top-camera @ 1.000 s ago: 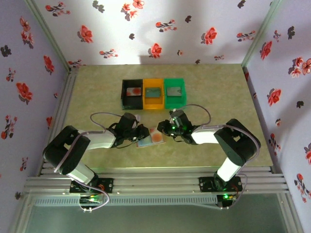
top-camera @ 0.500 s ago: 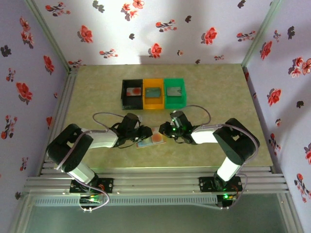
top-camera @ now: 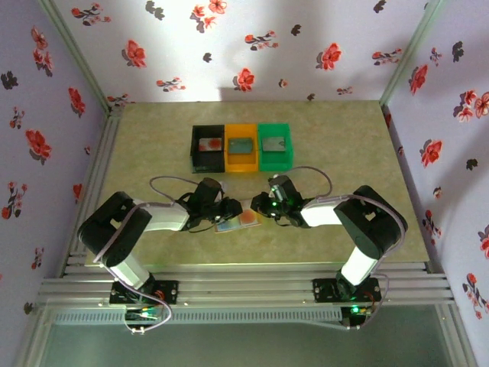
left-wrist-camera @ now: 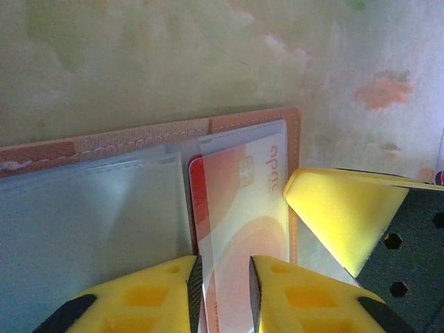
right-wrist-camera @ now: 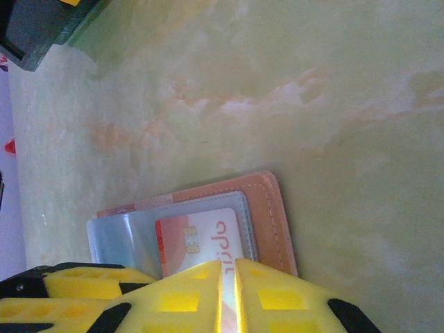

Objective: Take the credit cards out of the card holder

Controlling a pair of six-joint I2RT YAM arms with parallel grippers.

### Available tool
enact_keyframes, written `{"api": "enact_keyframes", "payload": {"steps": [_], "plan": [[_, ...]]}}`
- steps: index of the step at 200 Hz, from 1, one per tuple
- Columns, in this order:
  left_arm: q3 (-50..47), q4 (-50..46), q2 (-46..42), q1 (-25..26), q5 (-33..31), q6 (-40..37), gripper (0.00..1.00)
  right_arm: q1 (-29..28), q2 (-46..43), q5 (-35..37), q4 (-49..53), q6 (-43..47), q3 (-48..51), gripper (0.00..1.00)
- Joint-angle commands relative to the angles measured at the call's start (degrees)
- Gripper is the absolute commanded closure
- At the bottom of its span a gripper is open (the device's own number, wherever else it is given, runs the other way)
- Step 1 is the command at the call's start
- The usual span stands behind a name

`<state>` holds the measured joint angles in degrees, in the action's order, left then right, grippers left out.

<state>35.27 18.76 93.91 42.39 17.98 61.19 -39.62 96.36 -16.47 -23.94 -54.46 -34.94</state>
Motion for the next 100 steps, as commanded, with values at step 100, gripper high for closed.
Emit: {"api": "enact_keyframes", "payload": {"steps": [100], "plan": [[7.1, -11.5, -5.5, 1.4, -4.8, -1.2, 0.71, 0.2, 0.9, 1.2, -1.8, -0.7, 2.4, 0.88]]}}
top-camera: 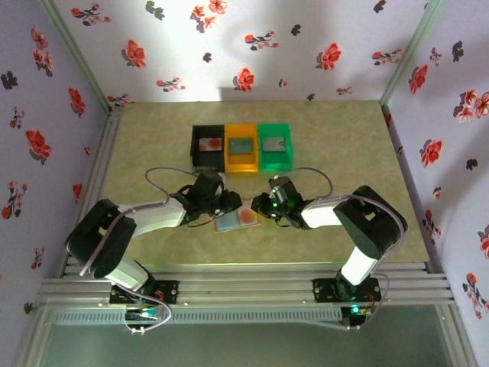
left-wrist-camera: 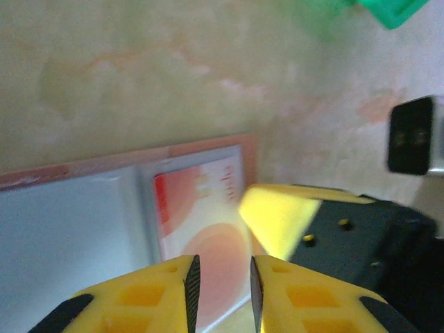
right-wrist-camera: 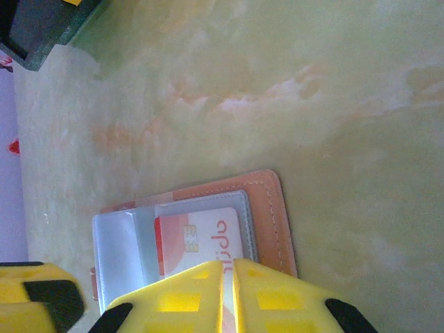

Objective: Take the credit cards out of the card holder

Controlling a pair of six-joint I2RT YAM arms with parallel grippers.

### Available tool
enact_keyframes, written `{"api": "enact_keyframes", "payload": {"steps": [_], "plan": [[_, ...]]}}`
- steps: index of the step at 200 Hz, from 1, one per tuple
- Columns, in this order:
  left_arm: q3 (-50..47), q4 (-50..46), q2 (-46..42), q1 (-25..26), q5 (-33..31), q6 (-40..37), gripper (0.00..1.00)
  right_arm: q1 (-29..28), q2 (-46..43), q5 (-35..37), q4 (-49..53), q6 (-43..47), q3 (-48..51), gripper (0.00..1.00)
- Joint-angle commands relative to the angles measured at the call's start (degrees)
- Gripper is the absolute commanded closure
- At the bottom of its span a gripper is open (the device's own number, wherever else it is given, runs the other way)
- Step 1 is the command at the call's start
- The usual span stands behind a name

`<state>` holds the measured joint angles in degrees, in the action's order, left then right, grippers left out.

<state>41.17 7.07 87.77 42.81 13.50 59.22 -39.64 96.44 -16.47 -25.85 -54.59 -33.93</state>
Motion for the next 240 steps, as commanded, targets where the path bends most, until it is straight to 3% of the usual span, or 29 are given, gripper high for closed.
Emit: {"api": "enact_keyframes", "payload": {"steps": [1, 83, 181, 240], "plan": [[1.2, 0.3, 0.8, 1.0, -0.3, 0.8, 0.71, 0.2, 0.8, 1.2, 0.1, -0.5, 1.4, 0.88], [-3.0, 7.3, 4.4, 1.9, 0.0, 5.7, 0.7, 0.2, 0.3, 1.3, -0.1, -0.5, 2.1, 0.88], [-2.9, 3.3, 5.8, 2.6, -1.1, 3.9, 0.68, 0.2, 0.1, 1.4, 0.0, -0.5, 2.0, 0.88], [-0.1, -5.6, 5.0, 3.2, -4.5, 0.4, 0.67, 0.2, 0.3, 1.4, 0.0, -0.5, 2.0, 0.88]]}}
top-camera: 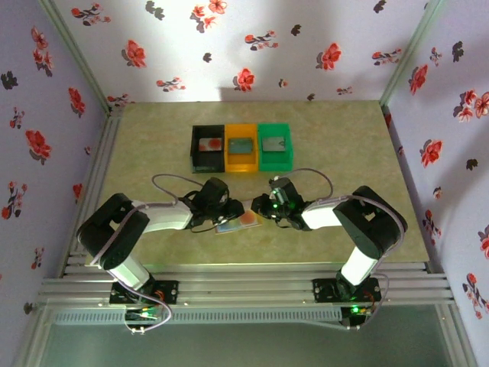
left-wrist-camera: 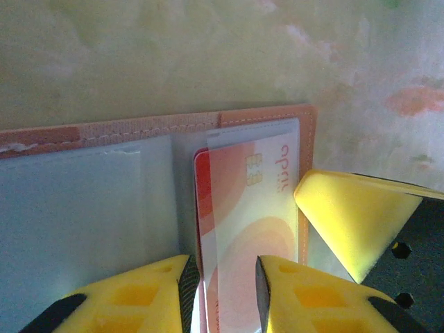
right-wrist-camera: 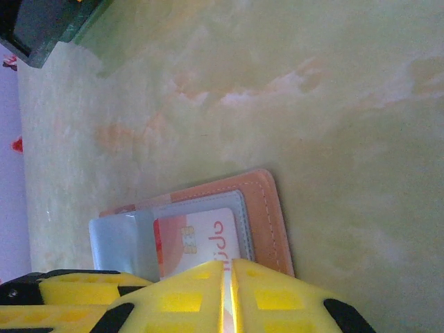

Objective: Take the credit cards out of the card holder

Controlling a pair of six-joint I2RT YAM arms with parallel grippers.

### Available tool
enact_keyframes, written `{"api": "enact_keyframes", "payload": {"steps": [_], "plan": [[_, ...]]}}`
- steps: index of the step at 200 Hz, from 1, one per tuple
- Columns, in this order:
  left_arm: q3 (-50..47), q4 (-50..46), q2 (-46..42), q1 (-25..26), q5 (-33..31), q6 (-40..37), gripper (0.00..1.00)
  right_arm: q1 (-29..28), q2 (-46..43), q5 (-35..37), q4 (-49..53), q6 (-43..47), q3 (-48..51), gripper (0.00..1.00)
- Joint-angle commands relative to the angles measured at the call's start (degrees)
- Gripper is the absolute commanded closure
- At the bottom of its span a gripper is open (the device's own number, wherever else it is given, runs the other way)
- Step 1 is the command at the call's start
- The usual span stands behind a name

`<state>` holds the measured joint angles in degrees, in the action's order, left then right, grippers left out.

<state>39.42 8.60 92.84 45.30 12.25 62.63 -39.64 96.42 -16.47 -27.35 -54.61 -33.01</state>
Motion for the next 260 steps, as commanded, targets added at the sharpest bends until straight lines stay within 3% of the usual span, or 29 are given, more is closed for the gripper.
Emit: {"api": "enact_keyframes", "payload": {"steps": [1, 108, 260], "plan": [[1.7, -7.2, -0.1, 0.8, -3.3, -3.1, 0.67, 0.2, 0.3, 1.4, 1.5, -0.5, 1.1, 0.88], [1.9, -0.6, 3.4, 1.5, -2.2, -1.1, 0.67, 0.2, 1.0, 0.5, 0.3, -1.1, 1.3, 0.88], [-6.6, 16.6, -2.5, 1.5, -3.7, 1.5, 0.71, 0.0, 2.6, -0.4, -3.3, -3.3, 2.9, 0.89]]}}
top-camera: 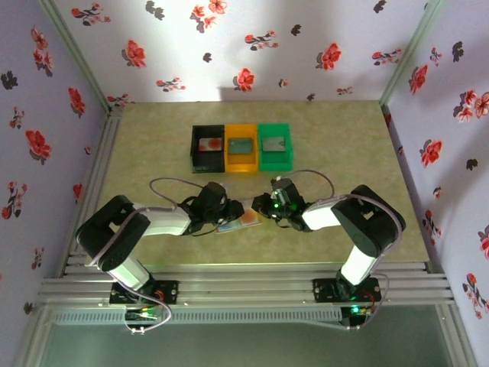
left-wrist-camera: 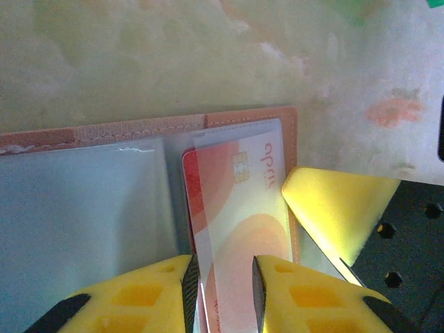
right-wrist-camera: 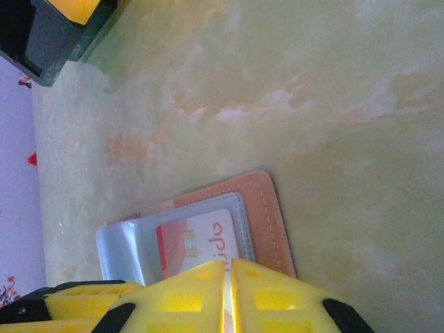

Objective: Take the credit cards out of the card holder

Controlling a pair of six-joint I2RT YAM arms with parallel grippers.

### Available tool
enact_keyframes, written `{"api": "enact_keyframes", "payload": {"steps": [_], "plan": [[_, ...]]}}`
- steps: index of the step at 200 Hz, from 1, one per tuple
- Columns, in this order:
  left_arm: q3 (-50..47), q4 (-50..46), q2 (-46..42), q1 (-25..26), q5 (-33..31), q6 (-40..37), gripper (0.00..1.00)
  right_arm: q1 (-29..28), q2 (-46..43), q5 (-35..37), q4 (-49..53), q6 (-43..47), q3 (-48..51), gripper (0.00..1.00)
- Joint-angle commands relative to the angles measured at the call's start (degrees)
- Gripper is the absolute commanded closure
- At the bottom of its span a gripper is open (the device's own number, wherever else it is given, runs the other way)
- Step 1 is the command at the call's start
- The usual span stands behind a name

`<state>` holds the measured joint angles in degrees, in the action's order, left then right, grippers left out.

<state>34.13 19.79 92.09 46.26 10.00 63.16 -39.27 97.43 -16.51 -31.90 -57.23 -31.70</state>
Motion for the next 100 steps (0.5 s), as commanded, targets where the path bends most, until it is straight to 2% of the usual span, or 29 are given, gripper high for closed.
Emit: {"api": "enact_keyframes", "payload": {"steps": [1, 52, 100], "plan": [[-1.3, 5.5, -1.7, 0.5, -1.5, 1.1, 0.71, -0.4, 1.6, -0.3, 1.3, -0.6, 1.6, 0.89], [-2.7, 8.1, -2.0, 0.5, -1.3, 1.5, 0.75, -0.4, 1.5, -0.2, 1.1, -0.8, 1.8, 0.89], [0.5, -4.3, -2.1, 0.6, -2.4, -0.1, 0.76, -0.4, 0.8, 0.1, 1.7, -0.5, 1.8, 0.89]]}}
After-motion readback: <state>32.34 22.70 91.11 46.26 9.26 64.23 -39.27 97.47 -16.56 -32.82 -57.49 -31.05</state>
